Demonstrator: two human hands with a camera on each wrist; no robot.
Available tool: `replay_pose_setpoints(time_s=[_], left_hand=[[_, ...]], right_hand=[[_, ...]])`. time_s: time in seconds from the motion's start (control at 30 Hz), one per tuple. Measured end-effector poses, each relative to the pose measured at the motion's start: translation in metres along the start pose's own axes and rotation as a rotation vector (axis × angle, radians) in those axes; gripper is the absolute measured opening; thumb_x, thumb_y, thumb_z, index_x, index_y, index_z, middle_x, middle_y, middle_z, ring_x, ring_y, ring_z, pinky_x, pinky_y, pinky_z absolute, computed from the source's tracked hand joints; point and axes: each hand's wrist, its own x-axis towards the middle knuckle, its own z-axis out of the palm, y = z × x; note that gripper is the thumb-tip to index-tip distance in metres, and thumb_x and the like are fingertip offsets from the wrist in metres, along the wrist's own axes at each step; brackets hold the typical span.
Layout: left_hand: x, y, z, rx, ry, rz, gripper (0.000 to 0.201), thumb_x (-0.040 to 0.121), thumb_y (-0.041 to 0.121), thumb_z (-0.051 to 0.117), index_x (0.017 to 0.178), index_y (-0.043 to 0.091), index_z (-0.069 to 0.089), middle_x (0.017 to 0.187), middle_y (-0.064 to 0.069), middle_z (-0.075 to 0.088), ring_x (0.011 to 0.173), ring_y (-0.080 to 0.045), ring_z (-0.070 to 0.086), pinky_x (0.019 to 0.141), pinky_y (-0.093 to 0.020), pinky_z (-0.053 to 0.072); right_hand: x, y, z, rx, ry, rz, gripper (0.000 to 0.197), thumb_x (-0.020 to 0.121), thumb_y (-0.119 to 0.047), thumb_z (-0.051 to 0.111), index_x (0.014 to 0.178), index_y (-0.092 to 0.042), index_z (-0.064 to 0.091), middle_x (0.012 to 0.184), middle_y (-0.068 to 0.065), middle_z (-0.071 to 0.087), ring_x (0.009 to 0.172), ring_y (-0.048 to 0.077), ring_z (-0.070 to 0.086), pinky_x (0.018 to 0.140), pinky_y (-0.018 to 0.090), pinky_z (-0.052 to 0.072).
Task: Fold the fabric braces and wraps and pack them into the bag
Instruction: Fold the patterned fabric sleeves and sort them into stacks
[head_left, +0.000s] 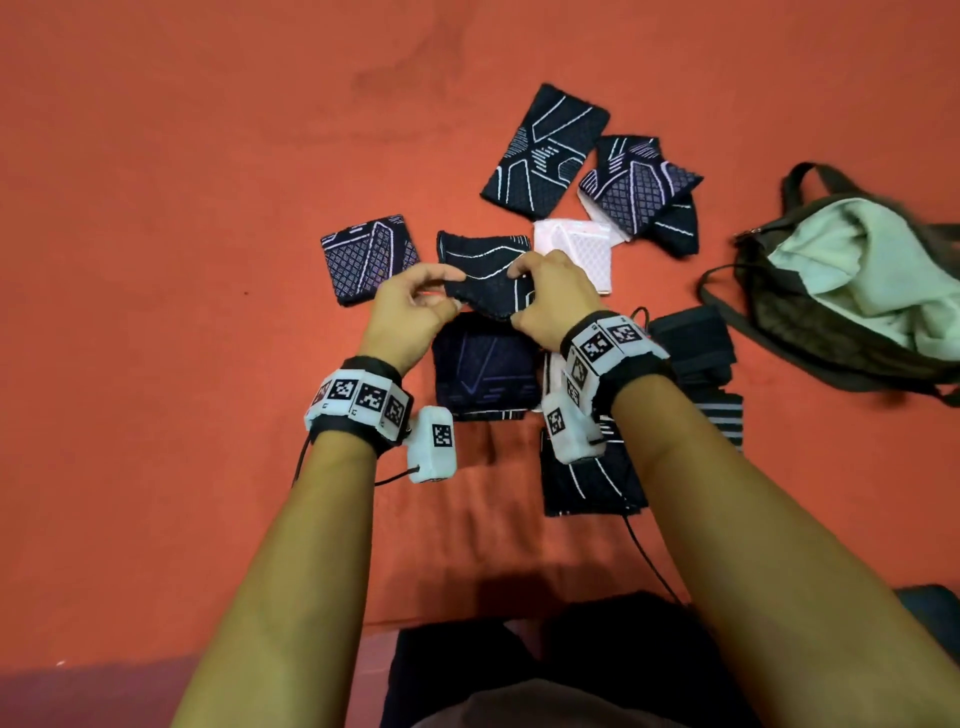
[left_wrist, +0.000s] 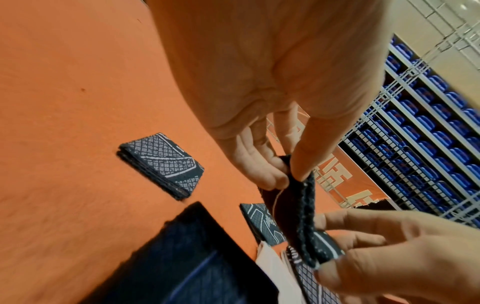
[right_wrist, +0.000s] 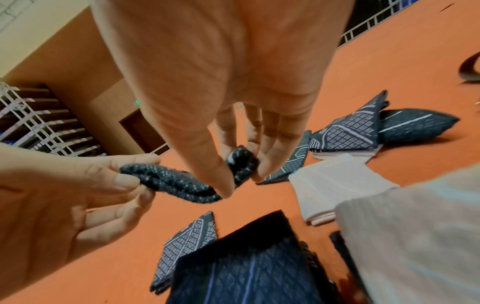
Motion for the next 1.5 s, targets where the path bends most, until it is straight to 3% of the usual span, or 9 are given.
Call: replay_pose_setpoints(time_s=[0.13,0.5,0.67,0.83,0.97,1.13,1.23,1.3,1.5], left_hand=[[-0.04,-0.002,0.012,-0.037,-0.021,-0.019,0.036,0.081,-0.021,0.057,0.101,0.008,0.067,0.079,0.001,0.069,0.064,0.0,0.064,0.068,-0.016,0.053],[-0.136,-0.069,0.007,-0.095,0.054,-0.104,0.037,0.084,-0.015,0.042,0.077,0.01,0.069,0.073,0.011,0.071,0.073,-0.006,0.065,0.075,-0.024,0.053],[-0.161,-0.112,0.01,-0.072,0.054,-0.179,0.024,0.078,0.011,0.05,0.069,0.013,0.072,0.076,0.005,0.071,0.08,-0.014,0.061,0.083,-0.035,0.049],[-0.169,-0.155,0.026,-0.01,0.056,-0.285,0.023,0.08,0.021,0.053,0.068,0.024,0.073,0.08,0.0,0.069,0.082,-0.02,0.057,0.083,-0.038,0.046],[-0.172,-0.185,0.033,0.002,0.075,-0.355,0.017,0.084,0.014,0.059,0.084,0.026,0.07,0.081,0.003,0.061,0.079,-0.014,0.053,0.077,-0.033,0.044],[-0.169,-0.201,0.033,0.0,0.199,-0.286,0.043,0.09,-0.001,0.058,0.12,0.029,0.058,0.078,0.004,0.054,0.068,-0.005,0.05,0.068,-0.018,0.045],[-0.164,-0.201,0.034,-0.01,0.243,-0.302,0.023,0.09,0.009,0.059,0.104,0.027,0.062,0.08,-0.005,0.056,0.068,-0.009,0.049,0.067,-0.022,0.044],[-0.161,-0.198,0.033,-0.011,0.218,-0.315,0.017,0.093,0.005,0.062,0.089,0.021,0.06,0.068,0.001,0.051,0.059,-0.004,0.045,0.061,-0.018,0.04],[-0.157,-0.178,0.032,-0.086,0.146,-0.247,0.05,0.101,0.011,0.048,0.055,0.027,0.061,0.063,-0.01,0.057,0.057,-0.014,0.051,0.058,-0.023,0.042]], right_hand=[[-0.048,0.016,0.013,0.068,0.045,-0.017,0.05,0.075,-0.009,0.072,0.122,-0.022,0.059,0.121,0.007,0.05,0.105,0.027,0.057,0.092,0.035,0.048],[-0.14,0.04,0.089,0.115,-0.04,-0.095,0.045,0.076,-0.013,0.072,0.111,-0.028,0.049,0.109,-0.001,0.041,0.084,0.029,0.059,0.081,0.044,0.052],[-0.159,0.054,0.127,0.063,-0.146,-0.073,0.045,0.075,-0.014,0.074,0.107,-0.026,0.045,0.111,-0.001,0.039,0.079,0.033,0.059,0.077,0.045,0.053],[-0.157,0.067,0.156,0.003,-0.249,-0.003,0.044,0.077,-0.008,0.068,0.11,-0.027,0.045,0.112,0.0,0.041,0.079,0.031,0.06,0.077,0.045,0.054],[-0.153,0.079,0.173,-0.013,-0.276,0.011,0.046,0.077,-0.008,0.067,0.115,-0.025,0.048,0.12,0.002,0.039,0.084,0.03,0.061,0.081,0.043,0.055],[-0.152,0.089,0.192,-0.049,-0.171,-0.034,0.05,0.076,-0.005,0.073,0.117,-0.021,0.05,0.132,0.005,0.031,0.096,0.027,0.059,0.076,0.039,0.058],[-0.151,0.09,0.197,-0.036,-0.142,-0.029,0.044,0.081,-0.014,0.073,0.119,-0.02,0.051,0.134,0.005,0.034,0.104,0.025,0.058,0.08,0.037,0.056],[-0.149,0.091,0.198,0.001,-0.116,-0.035,0.035,0.088,-0.022,0.066,0.12,-0.018,0.054,0.136,0.006,0.039,0.103,0.026,0.059,0.082,0.035,0.053],[-0.141,0.093,0.19,0.095,-0.074,-0.057,0.021,0.102,-0.02,0.041,0.114,-0.008,0.054,0.109,0.011,0.062,0.093,0.031,0.061,0.076,0.033,0.042]])
